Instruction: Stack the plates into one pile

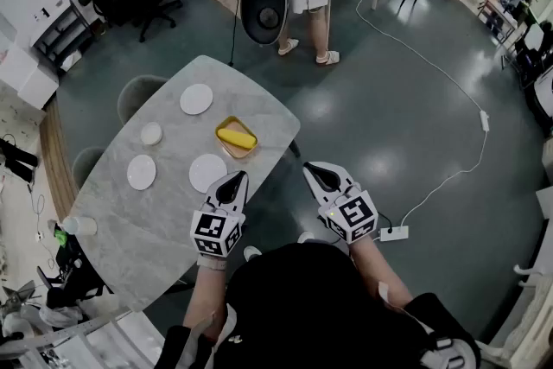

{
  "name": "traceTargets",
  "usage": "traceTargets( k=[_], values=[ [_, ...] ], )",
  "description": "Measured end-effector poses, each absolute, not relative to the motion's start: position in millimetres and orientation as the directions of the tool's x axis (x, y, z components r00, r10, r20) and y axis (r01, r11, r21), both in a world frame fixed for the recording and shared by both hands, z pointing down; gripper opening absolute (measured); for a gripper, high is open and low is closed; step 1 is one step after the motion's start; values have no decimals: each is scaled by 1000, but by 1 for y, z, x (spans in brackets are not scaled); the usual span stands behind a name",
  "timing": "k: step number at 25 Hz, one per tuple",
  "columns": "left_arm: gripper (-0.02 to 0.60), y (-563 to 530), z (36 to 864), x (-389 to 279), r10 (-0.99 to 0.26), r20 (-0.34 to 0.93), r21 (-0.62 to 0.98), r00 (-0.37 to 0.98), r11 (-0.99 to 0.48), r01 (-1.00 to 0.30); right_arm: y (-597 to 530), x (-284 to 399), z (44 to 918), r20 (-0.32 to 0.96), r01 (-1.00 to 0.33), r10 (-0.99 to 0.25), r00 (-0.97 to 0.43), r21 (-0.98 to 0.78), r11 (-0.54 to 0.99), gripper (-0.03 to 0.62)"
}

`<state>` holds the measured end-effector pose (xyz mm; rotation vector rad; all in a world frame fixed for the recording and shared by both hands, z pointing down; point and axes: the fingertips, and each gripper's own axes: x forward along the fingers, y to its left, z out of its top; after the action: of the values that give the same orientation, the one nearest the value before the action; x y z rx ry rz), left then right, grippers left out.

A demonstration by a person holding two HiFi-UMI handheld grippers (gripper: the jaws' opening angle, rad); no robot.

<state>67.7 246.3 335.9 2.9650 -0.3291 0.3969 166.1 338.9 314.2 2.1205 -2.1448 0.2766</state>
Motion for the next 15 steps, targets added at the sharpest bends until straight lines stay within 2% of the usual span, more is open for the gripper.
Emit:
traceTargets(
  k=[15],
  values=[
    [9,284,356,127,-253,328,120,910,-945,-306,366,242,331,196,-992,-978,-68,-116,46,17]
  ],
)
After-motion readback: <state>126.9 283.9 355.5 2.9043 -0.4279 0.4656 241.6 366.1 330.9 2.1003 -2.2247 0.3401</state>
